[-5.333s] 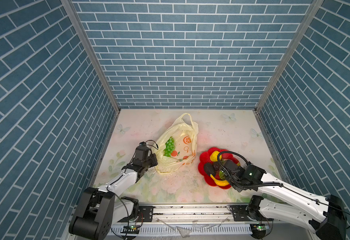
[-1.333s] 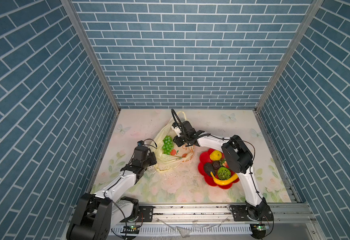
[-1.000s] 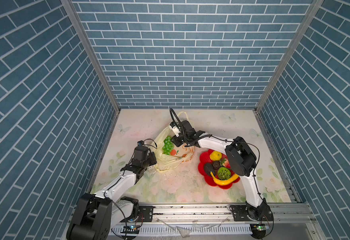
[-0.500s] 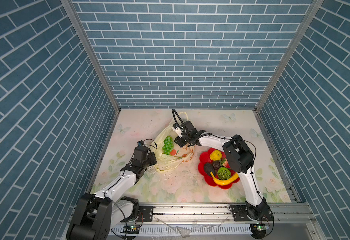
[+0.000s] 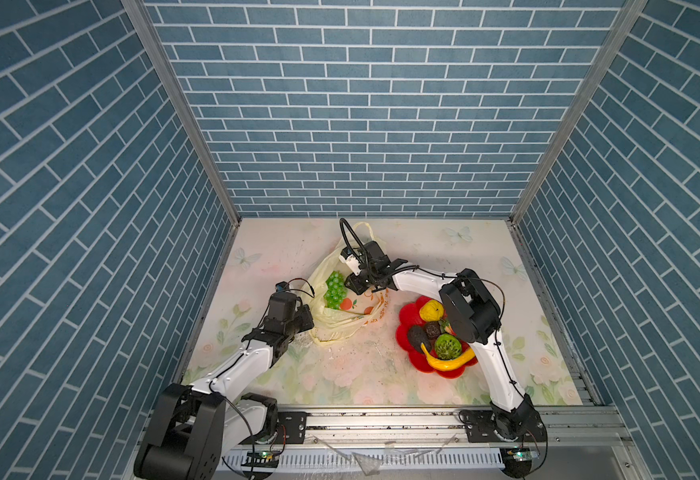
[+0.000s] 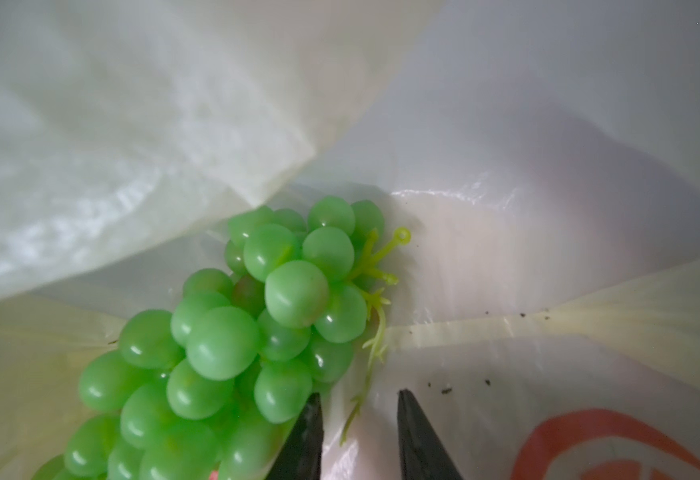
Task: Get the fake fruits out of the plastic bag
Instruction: 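Close the right gripper on the green grapes' stem inside the bag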
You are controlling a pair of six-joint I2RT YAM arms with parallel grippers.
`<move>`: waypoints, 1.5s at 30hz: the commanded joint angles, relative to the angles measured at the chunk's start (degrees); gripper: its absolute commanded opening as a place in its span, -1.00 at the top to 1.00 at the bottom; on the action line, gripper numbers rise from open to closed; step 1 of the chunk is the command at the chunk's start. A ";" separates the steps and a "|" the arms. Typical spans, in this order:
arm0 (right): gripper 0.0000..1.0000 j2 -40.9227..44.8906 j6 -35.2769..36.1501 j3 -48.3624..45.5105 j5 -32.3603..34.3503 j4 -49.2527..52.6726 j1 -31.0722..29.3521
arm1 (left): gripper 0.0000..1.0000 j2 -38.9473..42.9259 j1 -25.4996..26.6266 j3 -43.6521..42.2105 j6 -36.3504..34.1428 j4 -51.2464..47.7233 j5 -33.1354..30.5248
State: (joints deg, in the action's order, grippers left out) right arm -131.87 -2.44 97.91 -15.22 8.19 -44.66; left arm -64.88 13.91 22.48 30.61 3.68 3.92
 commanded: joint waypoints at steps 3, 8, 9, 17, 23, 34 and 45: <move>0.35 -2.69 3.99 3.73 0.91 0.86 0.18 | 1.00 -0.20 0.33 0.31 -0.20 -0.61 0.03; 0.37 -4.04 3.90 5.39 3.41 1.02 -0.18 | 1.00 -0.38 0.33 0.30 -0.20 -0.52 0.21; 0.37 -4.29 3.61 5.74 4.41 1.01 -0.40 | 1.00 -0.35 0.33 0.30 -0.25 -0.46 0.21; 0.31 -8.22 4.02 11.64 9.82 5.54 -2.96 | 1.00 -0.37 0.33 0.33 -0.17 -0.43 0.47; 0.32 -11.94 4.90 17.47 13.18 10.39 -5.05 | 1.00 -0.18 0.33 0.33 -0.14 -0.59 0.36; 1.00 -8.81 2.25 13.00 19.49 7.10 -5.22 | 1.00 -0.22 0.33 0.35 -0.12 -0.61 0.21; 1.00 0.70 -1.23 1.61 25.94 -1.81 -5.12 | 1.00 -0.13 0.33 0.32 -0.23 -0.86 -0.11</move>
State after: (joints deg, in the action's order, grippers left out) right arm -135.11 -1.74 102.00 7.51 9.06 -49.98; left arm -65.01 13.91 22.48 30.61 3.70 4.12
